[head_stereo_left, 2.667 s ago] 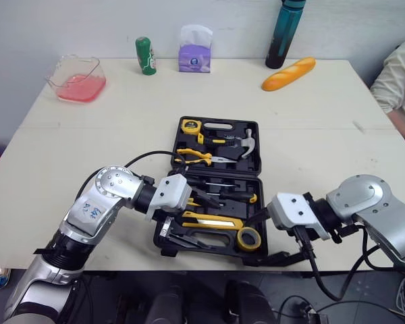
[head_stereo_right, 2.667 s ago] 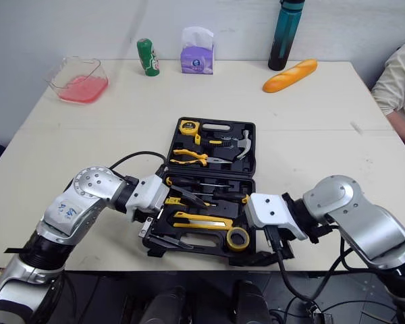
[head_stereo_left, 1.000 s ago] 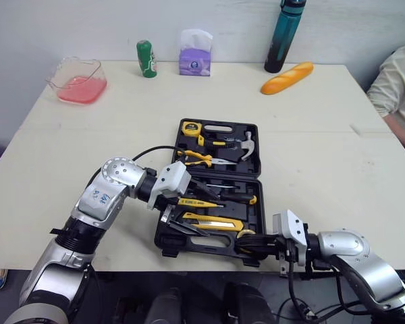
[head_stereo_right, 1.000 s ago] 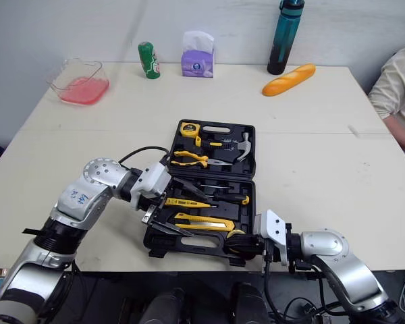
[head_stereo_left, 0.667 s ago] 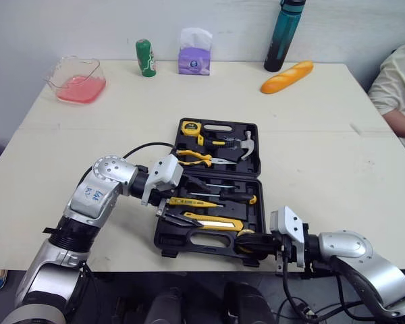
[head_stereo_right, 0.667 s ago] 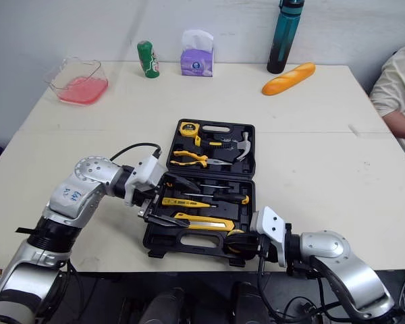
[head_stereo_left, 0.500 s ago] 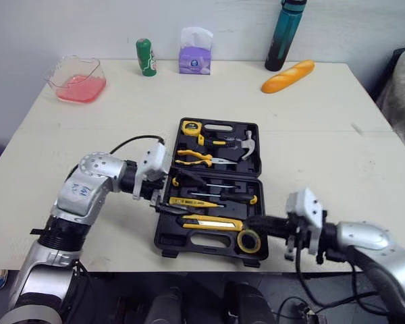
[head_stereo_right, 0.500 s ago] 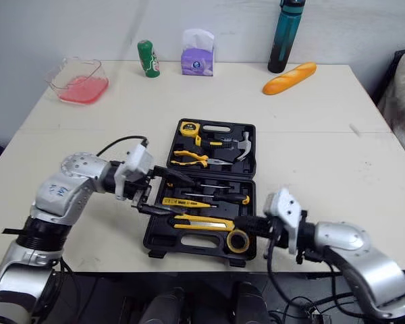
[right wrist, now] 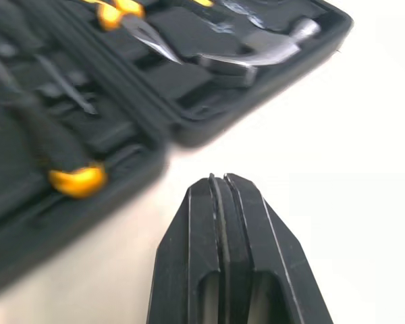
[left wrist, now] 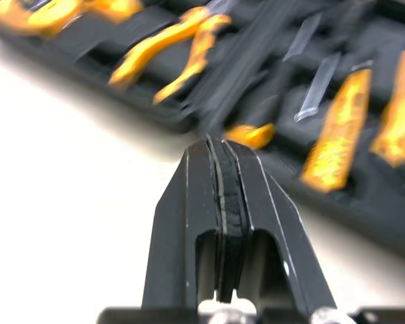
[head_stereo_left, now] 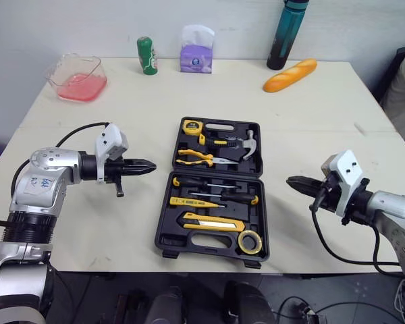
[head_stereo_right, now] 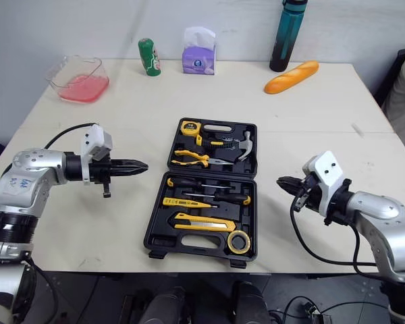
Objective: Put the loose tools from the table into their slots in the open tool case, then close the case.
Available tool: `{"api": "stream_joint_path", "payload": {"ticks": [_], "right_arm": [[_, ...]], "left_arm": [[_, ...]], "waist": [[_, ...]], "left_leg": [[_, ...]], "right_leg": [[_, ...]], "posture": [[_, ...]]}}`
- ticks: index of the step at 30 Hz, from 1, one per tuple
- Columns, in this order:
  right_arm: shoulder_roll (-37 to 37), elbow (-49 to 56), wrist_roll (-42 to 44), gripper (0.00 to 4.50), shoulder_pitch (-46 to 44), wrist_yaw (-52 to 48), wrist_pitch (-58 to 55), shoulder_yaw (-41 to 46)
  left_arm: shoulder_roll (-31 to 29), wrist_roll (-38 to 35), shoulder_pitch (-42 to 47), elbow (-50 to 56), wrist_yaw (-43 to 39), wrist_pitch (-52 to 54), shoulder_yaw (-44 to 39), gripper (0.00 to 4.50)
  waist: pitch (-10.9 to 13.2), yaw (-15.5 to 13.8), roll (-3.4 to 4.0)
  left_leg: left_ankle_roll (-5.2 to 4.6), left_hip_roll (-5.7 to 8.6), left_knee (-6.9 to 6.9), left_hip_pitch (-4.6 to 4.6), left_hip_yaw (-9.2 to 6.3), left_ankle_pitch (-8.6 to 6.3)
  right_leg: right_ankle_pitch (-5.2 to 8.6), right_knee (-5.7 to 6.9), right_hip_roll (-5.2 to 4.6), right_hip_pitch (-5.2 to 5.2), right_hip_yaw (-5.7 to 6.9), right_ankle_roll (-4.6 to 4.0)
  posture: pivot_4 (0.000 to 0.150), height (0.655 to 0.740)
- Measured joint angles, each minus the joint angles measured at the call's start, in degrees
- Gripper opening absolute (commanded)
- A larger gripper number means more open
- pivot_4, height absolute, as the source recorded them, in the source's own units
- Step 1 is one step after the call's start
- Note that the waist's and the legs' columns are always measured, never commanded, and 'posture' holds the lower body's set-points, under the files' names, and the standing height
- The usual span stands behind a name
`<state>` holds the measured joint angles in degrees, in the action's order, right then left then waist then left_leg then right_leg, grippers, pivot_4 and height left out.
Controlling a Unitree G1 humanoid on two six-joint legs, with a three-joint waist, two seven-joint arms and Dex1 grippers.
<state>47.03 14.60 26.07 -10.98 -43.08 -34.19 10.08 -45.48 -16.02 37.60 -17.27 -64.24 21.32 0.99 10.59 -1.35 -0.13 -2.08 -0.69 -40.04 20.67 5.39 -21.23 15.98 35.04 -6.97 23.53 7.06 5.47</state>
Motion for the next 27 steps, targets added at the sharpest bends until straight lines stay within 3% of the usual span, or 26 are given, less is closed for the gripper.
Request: {"api": "stream_joint_path", "payload": {"ticks": [5,13,27], "right_arm": [[-1.94,-5.11,-5.47,0.00,-1.86,1.38,2.26,-5.08],[-5.69,-11.44,-10.88,0.00,-7.89,1.47,4.58,-11.48],[-7.51,-9.04,-12.07,0.00,-7.61,-2.09,4.78,-13.58]], "left_arm": [[1.65,4.78,0.92,-6.35,3.21,-4.23,1.01,0.02],[11.09,10.58,4.00,-13.20,9.27,-8.23,5.06,0.02],[14.33,9.65,-2.71,3.63,7.19,2.49,6.48,0.02]], "waist": [[0.00,0.14,0.00],[0.00,0.07,0.00],[0.00,-0.12,0.01]], "left_leg": [[0.00,-0.04,-0.01,0.05,0.09,0.00],[0.01,-0.06,-0.07,0.15,0.04,0.03],[0.04,-0.06,-0.20,0.46,-0.15,0.05]], "right_leg": [[-0.01,0.00,0.10,0.08,0.14,0.01],[-0.02,0.03,0.13,0.12,0.19,0.04],[-0.03,-0.01,0.18,0.24,0.33,0.05]], "posture": [[0.150,0.7400],[0.150,0.7400],[0.150,0.7400]]}}
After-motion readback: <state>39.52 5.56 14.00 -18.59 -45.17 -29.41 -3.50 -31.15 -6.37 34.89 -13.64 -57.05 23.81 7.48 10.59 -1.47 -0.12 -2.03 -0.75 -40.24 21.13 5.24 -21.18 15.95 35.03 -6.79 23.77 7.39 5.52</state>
